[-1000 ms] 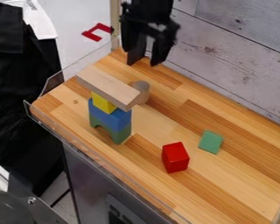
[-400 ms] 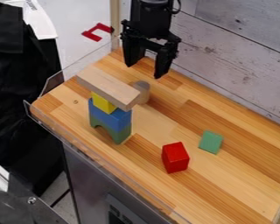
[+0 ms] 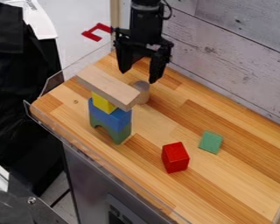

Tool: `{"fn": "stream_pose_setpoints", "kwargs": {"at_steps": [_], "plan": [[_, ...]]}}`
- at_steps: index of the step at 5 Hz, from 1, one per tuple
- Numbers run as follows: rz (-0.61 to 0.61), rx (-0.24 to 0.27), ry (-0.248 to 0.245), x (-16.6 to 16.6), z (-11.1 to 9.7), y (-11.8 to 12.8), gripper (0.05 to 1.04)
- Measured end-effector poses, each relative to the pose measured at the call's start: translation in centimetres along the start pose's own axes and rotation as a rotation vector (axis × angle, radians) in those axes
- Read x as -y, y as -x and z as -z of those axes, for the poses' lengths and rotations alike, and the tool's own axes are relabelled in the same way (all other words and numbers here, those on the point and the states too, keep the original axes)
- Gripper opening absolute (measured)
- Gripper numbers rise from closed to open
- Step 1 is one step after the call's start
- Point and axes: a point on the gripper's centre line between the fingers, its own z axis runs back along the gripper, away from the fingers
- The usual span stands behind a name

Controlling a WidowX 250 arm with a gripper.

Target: Put the cylinder on top of the tower

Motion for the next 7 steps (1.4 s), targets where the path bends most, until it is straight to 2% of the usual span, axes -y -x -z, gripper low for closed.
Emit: {"fn": "stream_pose_setpoints", "kwargs": {"at_steps": [2, 4, 5, 6, 7], "plan": [[0.003, -0.024, -0.003, 0.3, 0.7, 0.2, 0.999], [0.000, -0.078, 0.009, 0.4, 2.9, 0.4, 0.999], [-0.001, -0.110, 0.014, 0.4, 4.0, 0.6, 0.952], [-0.006, -0.114, 0.013, 0.4, 4.4, 0.5, 0.666], [-0.021, -0.104, 0.007, 0.4, 4.3, 0.4, 0.519]]}}
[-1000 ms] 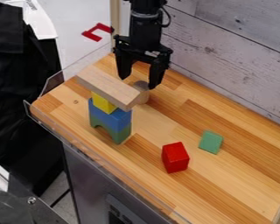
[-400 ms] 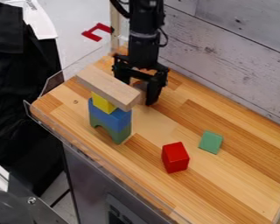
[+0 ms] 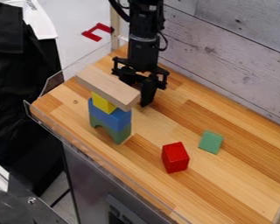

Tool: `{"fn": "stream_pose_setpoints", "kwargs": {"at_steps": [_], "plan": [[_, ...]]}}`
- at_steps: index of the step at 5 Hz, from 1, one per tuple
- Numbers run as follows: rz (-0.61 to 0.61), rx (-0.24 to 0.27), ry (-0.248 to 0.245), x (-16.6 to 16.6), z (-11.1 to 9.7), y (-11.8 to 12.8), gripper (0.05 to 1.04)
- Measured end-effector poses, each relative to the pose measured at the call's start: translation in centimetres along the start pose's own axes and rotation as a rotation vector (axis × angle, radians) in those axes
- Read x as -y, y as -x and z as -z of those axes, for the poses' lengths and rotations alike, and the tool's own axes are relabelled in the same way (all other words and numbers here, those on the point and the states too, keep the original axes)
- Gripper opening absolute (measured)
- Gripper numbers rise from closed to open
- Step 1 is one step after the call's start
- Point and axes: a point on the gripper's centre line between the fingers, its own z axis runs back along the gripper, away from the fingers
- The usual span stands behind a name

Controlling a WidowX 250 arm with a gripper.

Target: Put the cylinder on top of the tower

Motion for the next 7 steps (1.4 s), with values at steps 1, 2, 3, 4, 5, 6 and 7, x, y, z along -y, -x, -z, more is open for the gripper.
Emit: {"fn": "stream_pose_setpoints", "kwargs": {"at_steps": [1, 2, 3, 4, 5, 6, 7], "plan": [[-0.023, 0.067, -0.032, 0.4, -2.9, 0.1, 0.519], [-0.005, 0.161, -0.078, 1.4, -7.8, 0.7, 0.519], [0.075, 0.243, -0.110, 3.7, -12.6, 1.9, 0.519], [0.108, 0.275, -0.112, 5.0, -17.3, 3.9, 0.519], [0.025, 0.211, -0.148, 3.7, -18.2, 5.6, 0.519], [-0.062, 0.155, -0.124, 1.4, -16.5, 6.9, 0.519], [-0.120, 0.145, -0.101, -0.2, -16.2, 8.0, 0.519]]}}
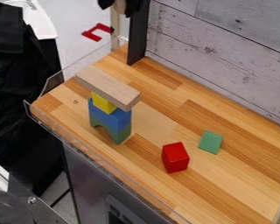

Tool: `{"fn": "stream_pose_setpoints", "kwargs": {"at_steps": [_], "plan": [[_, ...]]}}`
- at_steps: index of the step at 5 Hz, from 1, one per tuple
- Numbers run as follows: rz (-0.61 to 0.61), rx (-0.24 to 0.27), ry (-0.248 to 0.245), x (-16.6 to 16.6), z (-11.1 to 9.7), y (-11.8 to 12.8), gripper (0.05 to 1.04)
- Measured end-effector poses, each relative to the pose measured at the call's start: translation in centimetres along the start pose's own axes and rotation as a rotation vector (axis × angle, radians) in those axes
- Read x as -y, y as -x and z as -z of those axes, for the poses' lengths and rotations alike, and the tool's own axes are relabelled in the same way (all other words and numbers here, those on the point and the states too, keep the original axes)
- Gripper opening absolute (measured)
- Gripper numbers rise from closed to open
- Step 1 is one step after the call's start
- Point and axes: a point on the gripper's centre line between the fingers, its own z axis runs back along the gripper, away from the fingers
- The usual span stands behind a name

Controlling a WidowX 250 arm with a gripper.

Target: Put the cylinder on top of the tower

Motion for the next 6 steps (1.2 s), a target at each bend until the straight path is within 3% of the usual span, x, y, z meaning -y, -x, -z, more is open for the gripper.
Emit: {"fn": "stream_pose_setpoints", "kwargs": {"at_steps": [2, 6], "plan": [[-0.047, -0.089, 0.053, -1.9, 2.8, 1.7, 0.519], [0.003, -0.113, 0.148, -1.0, 4.6, 5.1, 0.519]]}}
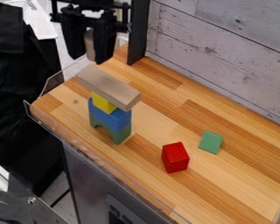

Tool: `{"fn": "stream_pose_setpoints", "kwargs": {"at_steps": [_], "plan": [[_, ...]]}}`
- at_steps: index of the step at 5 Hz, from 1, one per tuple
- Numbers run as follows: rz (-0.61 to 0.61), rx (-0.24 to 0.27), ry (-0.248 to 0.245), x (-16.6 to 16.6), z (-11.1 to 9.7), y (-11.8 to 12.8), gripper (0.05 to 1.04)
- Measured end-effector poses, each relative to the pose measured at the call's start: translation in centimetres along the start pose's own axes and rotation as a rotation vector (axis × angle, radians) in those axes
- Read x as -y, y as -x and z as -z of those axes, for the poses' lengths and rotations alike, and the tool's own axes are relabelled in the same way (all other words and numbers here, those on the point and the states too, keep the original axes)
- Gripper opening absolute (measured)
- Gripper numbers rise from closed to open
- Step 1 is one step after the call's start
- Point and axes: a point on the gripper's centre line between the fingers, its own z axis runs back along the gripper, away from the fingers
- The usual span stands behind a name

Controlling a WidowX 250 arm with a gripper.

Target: Put the cylinder on top of the tower

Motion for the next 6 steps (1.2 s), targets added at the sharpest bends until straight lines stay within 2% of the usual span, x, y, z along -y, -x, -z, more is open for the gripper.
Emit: {"fn": "stream_pose_setpoints", "kwargs": {"at_steps": [2, 3, 6], "plan": [[0.013, -0.010, 0.009, 0.1, 0.9, -0.3, 0.519], [0.026, -0.044, 0.005, 0.3, 1.9, -0.7, 0.519], [0.041, -0.039, 0.009, 0.6, 2.1, -1.0, 0.519]]}}
